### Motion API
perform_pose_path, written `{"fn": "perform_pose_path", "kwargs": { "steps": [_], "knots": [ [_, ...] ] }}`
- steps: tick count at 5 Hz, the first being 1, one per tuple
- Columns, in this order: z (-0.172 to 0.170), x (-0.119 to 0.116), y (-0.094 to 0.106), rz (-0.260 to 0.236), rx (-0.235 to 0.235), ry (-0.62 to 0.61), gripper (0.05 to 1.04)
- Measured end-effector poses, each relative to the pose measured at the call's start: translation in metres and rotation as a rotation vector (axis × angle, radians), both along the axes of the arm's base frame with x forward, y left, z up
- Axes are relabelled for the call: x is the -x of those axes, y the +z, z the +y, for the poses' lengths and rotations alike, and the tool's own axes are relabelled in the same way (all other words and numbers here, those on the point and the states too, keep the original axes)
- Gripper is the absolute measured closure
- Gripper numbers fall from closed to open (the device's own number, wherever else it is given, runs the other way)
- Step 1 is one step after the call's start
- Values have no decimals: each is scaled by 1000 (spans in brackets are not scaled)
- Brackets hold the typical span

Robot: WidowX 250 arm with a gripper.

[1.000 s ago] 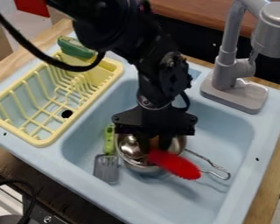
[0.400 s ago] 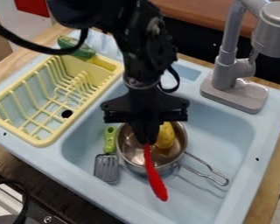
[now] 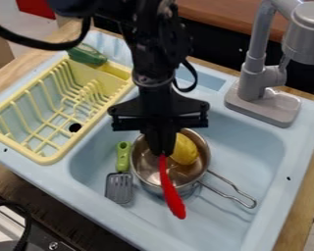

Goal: Move the spoon with red handle to the top side of the sink

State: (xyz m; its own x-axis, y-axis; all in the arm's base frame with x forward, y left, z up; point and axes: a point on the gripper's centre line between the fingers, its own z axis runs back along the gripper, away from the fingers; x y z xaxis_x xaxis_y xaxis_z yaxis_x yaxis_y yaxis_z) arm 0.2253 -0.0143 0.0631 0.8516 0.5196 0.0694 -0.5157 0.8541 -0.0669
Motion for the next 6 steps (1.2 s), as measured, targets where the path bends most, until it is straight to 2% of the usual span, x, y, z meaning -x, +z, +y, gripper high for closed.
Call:
{"fn": "perform_pose_path", "kwargs": {
  "steps": [1, 2, 4, 5, 6],
  "knots": [
    [7, -2, 15, -3, 45, 5, 1030],
    [19, -4, 23, -34, 82, 31, 1030],
    [50, -27, 48, -154, 89, 87, 1030],
    [57, -43, 49, -159, 116, 152, 1030],
    [60, -64, 52, -175, 113, 167, 1030]
  ]
}}
